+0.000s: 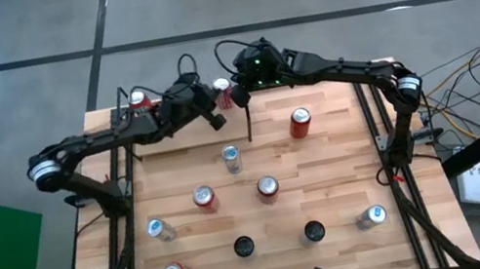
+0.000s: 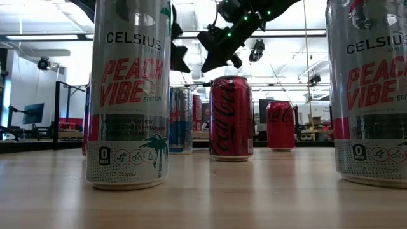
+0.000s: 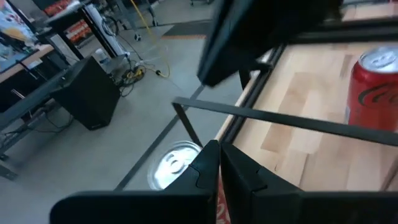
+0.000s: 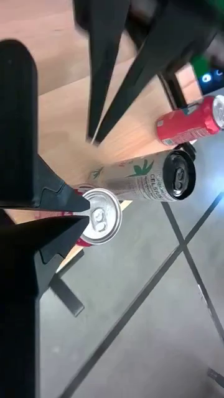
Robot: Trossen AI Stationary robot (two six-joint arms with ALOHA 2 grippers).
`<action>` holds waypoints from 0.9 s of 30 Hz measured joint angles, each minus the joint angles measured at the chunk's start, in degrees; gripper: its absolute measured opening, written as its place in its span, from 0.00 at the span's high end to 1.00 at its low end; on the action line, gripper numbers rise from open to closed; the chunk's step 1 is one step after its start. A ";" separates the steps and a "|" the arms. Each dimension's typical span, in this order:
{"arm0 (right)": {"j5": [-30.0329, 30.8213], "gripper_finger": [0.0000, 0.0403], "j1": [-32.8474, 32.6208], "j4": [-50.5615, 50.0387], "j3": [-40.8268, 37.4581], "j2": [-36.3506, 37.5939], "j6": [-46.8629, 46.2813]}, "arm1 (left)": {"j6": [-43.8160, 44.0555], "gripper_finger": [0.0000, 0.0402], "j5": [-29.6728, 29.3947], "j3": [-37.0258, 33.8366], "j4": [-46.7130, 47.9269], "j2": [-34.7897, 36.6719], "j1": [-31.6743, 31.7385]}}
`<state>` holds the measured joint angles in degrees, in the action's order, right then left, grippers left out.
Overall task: Place canned beverage on shelf
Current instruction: Put the red white soda can on the shelf
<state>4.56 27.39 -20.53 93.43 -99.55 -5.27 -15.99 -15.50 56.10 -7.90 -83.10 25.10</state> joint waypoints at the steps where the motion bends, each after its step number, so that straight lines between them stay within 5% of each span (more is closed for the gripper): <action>1: 0.00 0.97 0.10 0.26 0.00 -0.40 -0.51 | -0.05 1.00 0.02 -0.40 0.02 1.22 0.00; 16: -1.76 0.97 0.14 2.45 -0.04 -3.82 -1.58 | 1.92 1.00 0.93 -7.48 -4.90 15.82 -0.02; 27: -1.97 0.97 0.01 0.79 -0.04 -1.72 0.59 | 1.75 1.00 1.33 -10.46 -5.61 11.66 -0.02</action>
<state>2.59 27.40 -19.74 93.38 -101.27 -4.68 -14.24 -14.17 45.63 -13.51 -71.44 25.08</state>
